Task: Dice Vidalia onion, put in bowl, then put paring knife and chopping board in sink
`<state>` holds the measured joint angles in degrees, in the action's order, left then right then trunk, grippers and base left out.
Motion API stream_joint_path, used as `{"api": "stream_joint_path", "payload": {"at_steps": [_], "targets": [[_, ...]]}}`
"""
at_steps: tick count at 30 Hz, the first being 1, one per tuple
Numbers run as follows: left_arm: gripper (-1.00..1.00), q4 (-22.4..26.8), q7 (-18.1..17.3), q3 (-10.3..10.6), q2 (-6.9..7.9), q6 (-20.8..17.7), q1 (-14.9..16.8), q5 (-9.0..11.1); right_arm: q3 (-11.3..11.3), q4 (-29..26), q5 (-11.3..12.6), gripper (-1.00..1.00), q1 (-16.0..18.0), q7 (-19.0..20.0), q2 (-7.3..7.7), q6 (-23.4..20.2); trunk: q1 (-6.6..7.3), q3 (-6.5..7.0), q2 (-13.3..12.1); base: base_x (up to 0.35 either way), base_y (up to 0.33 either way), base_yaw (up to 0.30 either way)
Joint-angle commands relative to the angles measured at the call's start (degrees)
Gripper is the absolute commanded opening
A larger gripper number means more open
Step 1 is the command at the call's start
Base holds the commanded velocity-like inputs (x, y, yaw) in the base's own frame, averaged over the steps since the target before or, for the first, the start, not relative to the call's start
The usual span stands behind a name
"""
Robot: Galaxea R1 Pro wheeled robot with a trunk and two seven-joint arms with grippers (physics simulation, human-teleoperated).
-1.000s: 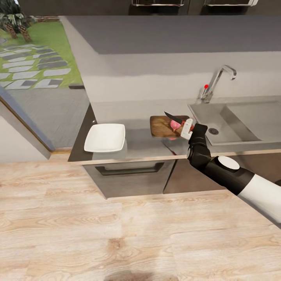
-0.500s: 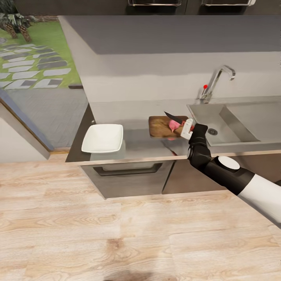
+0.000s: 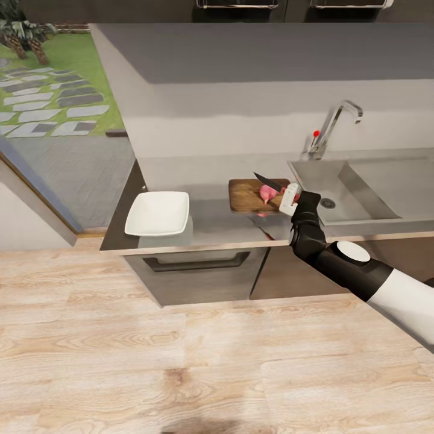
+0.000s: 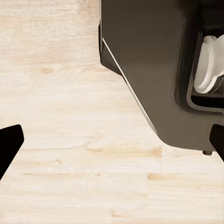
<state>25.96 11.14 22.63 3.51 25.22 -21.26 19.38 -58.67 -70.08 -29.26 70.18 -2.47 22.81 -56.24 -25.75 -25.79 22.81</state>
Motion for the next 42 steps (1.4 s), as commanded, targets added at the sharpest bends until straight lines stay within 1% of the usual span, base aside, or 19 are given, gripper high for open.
{"api": "stream_joint_path", "payload": {"at_steps": [1, 18, 30, 42], "targets": [[1.0, 0.12, 0.46, 0.49, 0.07, 0.09, -0.01, 0.31, -0.27, 0.05, 0.12, -1.0, 0.12, -0.26, 0.05, -0.32, -0.03, -0.13, 0.11, 0.0, 0.0, 0.0], [1.0, 0.13, 0.46, 0.49, 0.07, 0.12, -0.01, 0.3, -0.31, 1.6, 0.16, -1.0, 0.13, -0.26, 0.04, -0.28, -0.03, -1.02, 0.11, 0.0, 0.0, 0.0], [1.0, 0.07, 0.46, 0.49, 0.02, 0.09, -0.01, 0.31, -0.31, 2.28, 0.17, -1.0, 0.13, -0.25, 0.04, -0.28, -0.03, -1.53, 0.11, 0.103, 0.0, 0.0], [1.0, 0.06, 0.46, 0.49, 0.01, 0.09, -0.01, 0.31, -0.31, 2.39, 0.1, -1.0, 0.09, -0.26, 0.04, -0.28, -0.03, -1.96, 0.11, 0.006, 0.0, 0.0]]}}
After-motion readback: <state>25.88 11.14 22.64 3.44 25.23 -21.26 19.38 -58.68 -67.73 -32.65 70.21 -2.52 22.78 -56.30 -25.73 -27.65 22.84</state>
